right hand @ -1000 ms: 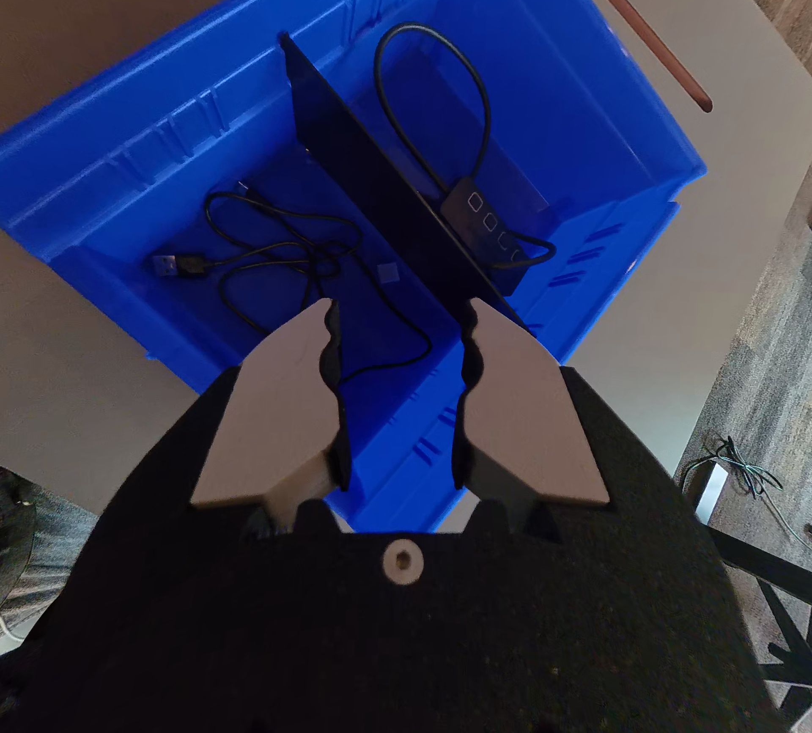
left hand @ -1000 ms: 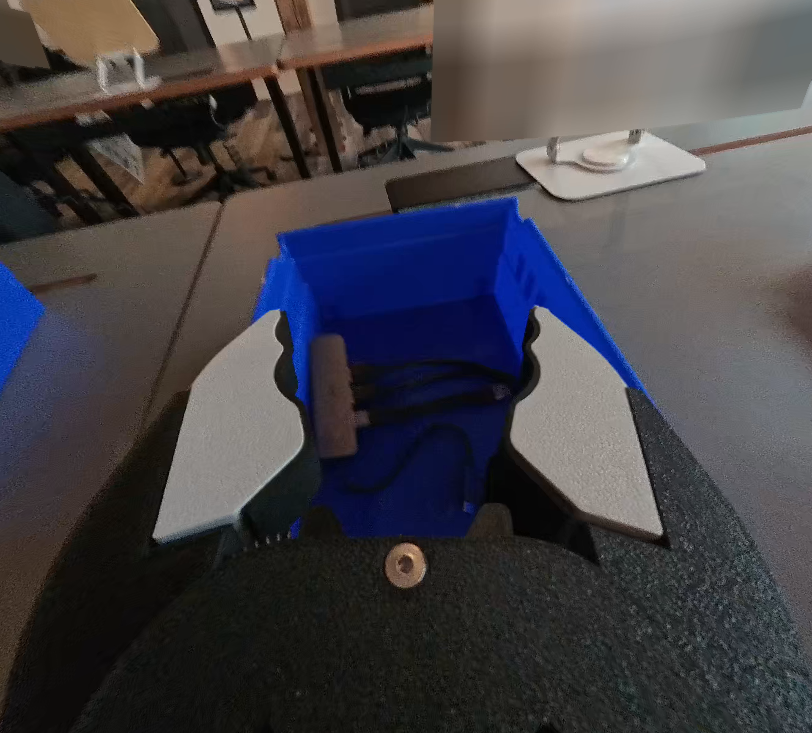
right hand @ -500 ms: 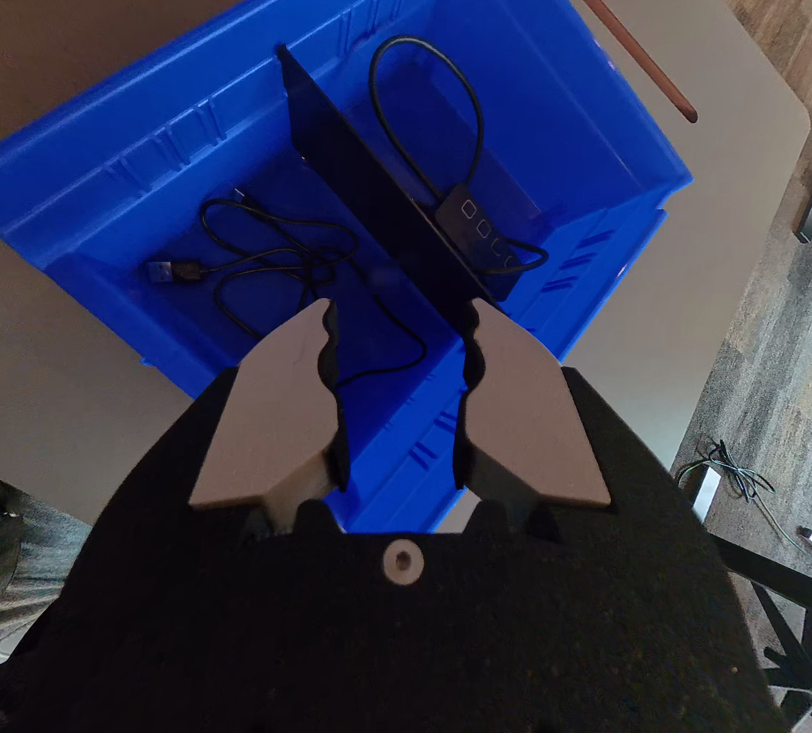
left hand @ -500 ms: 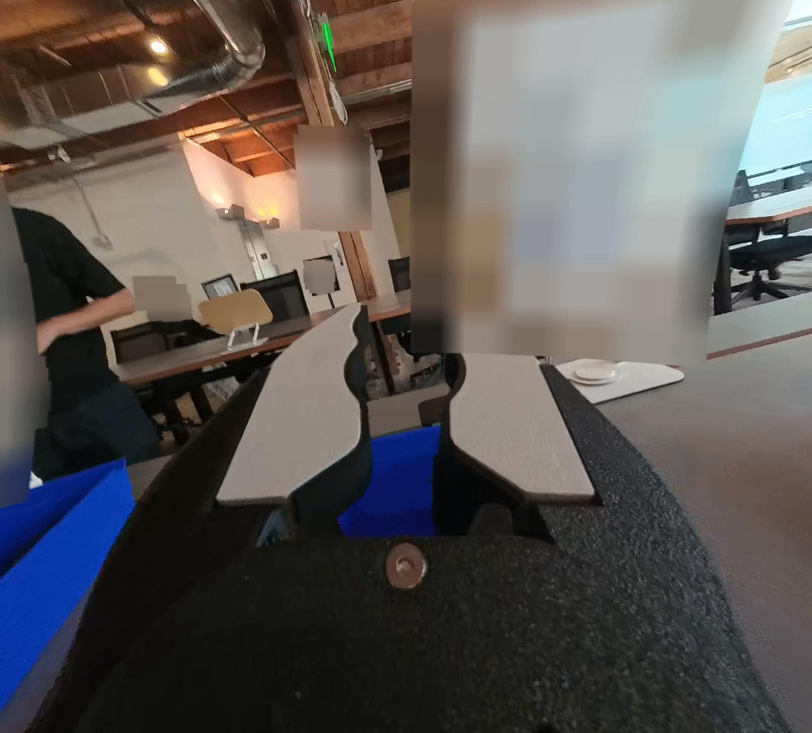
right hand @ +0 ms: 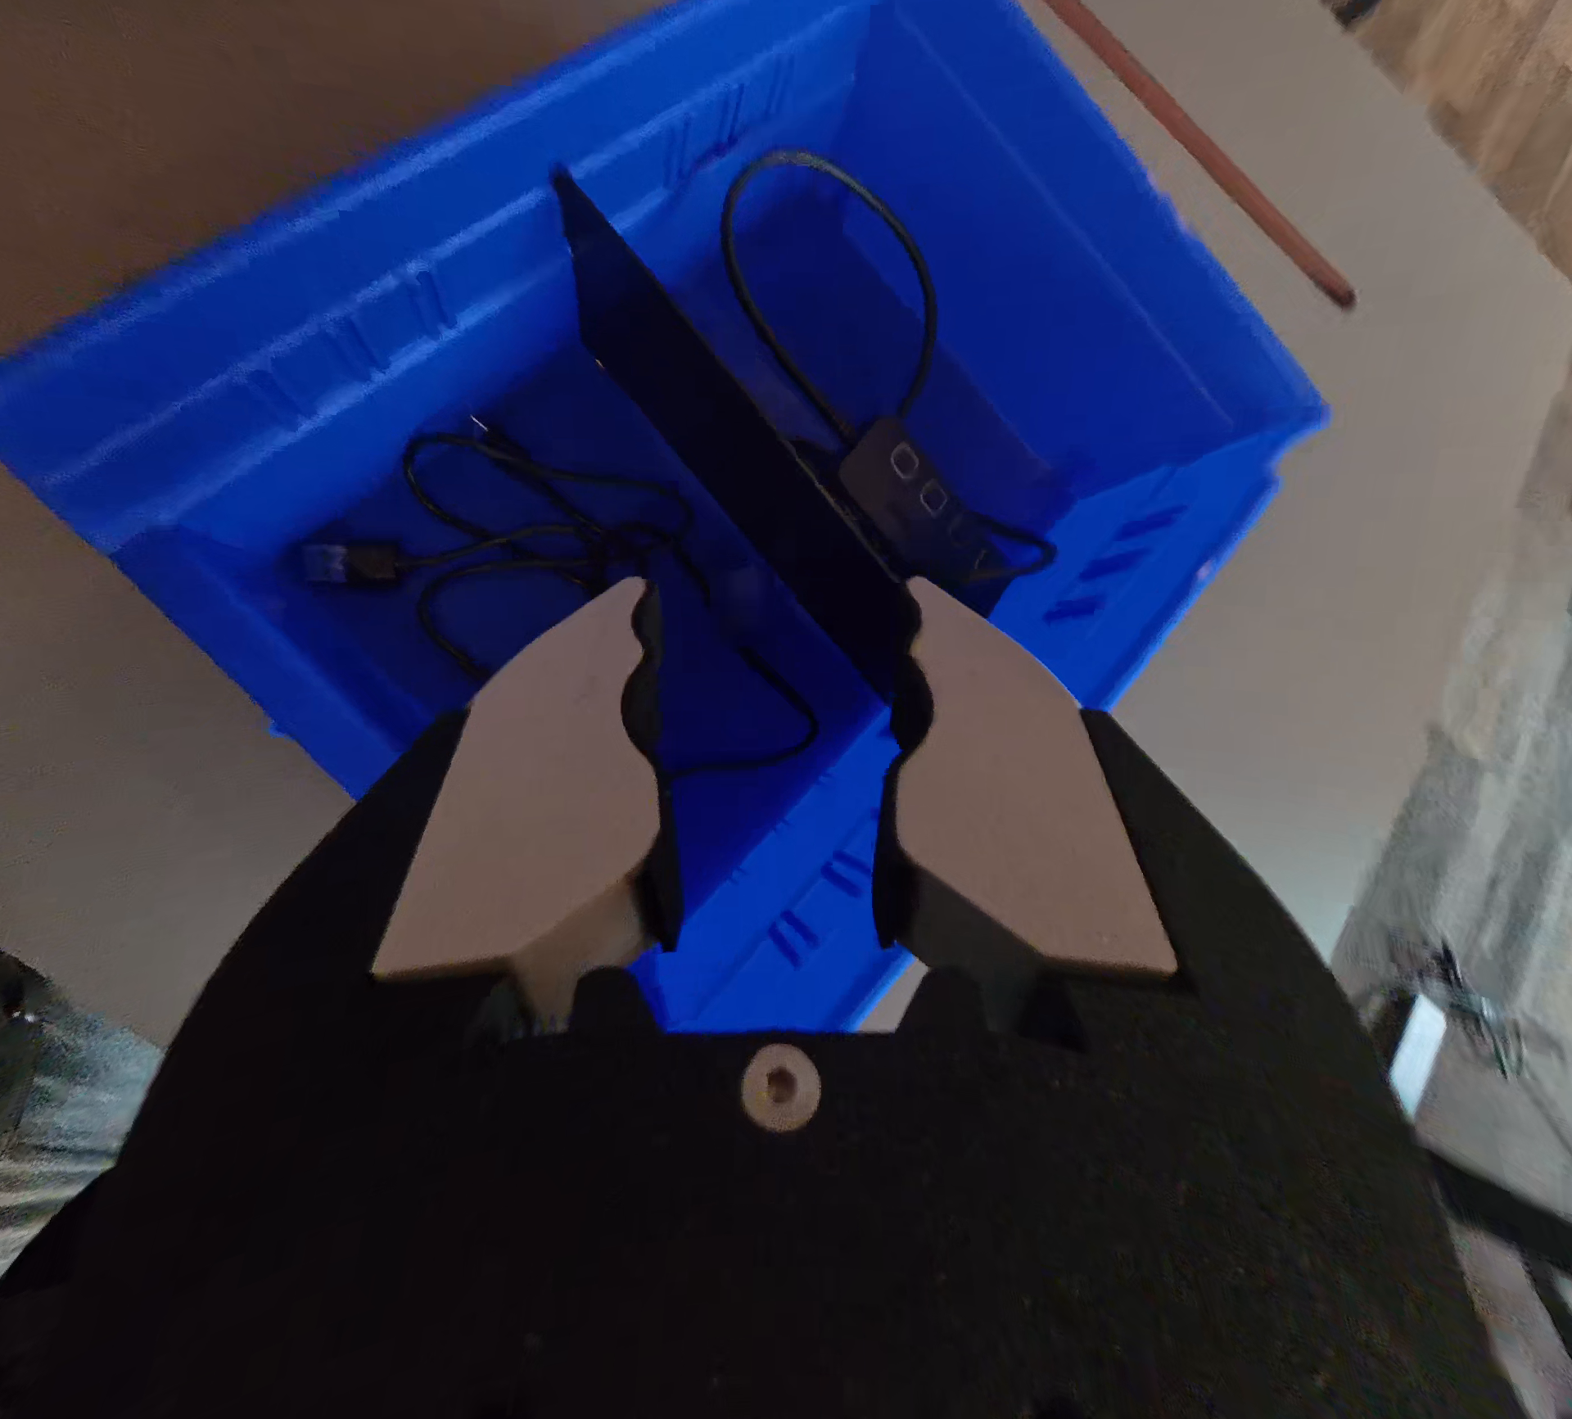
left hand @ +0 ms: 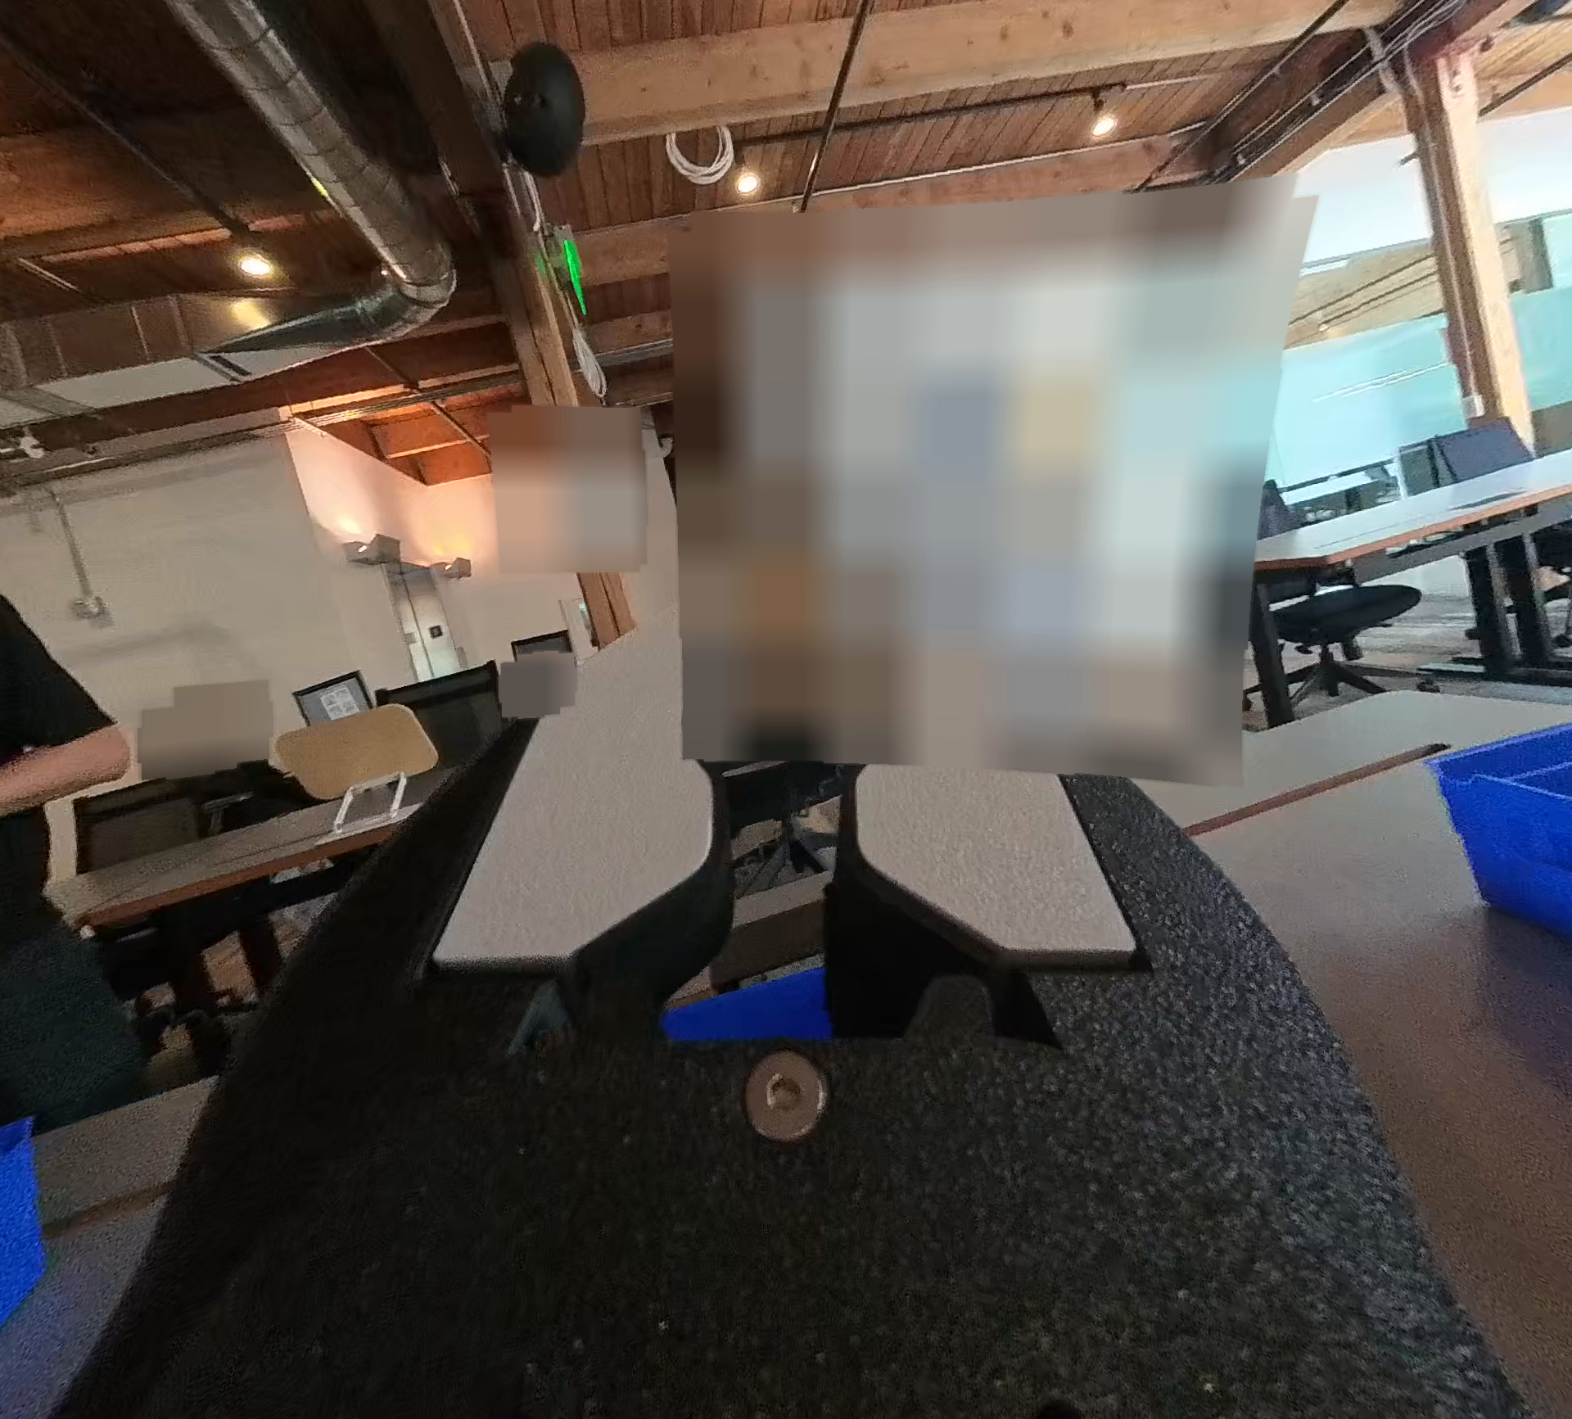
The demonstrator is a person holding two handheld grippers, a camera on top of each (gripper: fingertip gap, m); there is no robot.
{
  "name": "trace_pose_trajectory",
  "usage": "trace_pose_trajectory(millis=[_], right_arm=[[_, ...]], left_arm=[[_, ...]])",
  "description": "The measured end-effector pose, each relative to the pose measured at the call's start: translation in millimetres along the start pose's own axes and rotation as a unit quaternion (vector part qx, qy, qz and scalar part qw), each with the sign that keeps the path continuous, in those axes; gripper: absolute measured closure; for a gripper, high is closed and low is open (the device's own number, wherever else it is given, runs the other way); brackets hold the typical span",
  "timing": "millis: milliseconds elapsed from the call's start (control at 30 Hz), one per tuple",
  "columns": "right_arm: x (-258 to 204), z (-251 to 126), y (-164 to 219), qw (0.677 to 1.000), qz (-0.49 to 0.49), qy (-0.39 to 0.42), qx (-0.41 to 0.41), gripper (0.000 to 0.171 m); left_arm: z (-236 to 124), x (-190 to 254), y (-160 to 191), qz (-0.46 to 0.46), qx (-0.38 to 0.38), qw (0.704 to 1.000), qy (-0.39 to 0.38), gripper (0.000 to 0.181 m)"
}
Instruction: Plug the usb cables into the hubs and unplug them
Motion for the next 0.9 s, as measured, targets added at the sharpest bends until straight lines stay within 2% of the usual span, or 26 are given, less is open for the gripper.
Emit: trace_pose_trajectory(millis=[100, 233, 367, 467, 567, 733, 900], right_arm=[[15.4, 3.4, -27.2, 0.995, -0.087, -0.045, 0.012, 0.121], [58.2, 29.3, -68.1, 0.954, -0.273, -0.116, -0.052, 0.12], [96.0, 81.0, -74.4, 0.939, -0.233, -0.205, -0.149, 0.121], [99.1, 109.5, -57.4, 0.914, -0.266, -0.236, -0.197, 0.119], [92.1, 122.0, -44.2, 0.893, -0.295, -0.264, -0.214, 0.116], [80.5, 134.2, -31.3, 0.871, -0.331, -0.268, -0.244, 0.105], [73.4, 142.3, -24.9, 0.851, -0.363, -0.235, -0.297, 0.1]], left_arm=[[-3.3, 6.0, -9.4, -0.008, 0.012, 0.999, 0.037, 0.158], [-6.5, 11.5, -16.4, 0.0, 0.03, 0.998, 0.056, 0.158], [-7.7, 13.5, -17.6, 0.007, 0.032, 0.996, 0.078, 0.158], [-9.7, 12.1, -17.2, 0.018, 0.033, 0.996, 0.079, 0.158], [-10.8, 9.1, -16.2, 0.022, 0.036, 0.996, 0.075, 0.158], [-6.7, 10.3, -13.1, -0.008, 0.05, 0.995, 0.091, 0.159], [-1.5, 16.8, -10.1, 0.007, 0.037, 0.995, 0.094, 0.159]])
Point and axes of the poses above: each gripper's, where its closed fingertips meet, z out along the fingers, y out of its underside, x = y × z across the jaws, the point moved 9 cm from there along -z, back along the fingers, and after that the axes turned 3 degrees about -x, right-handed, at the moved point
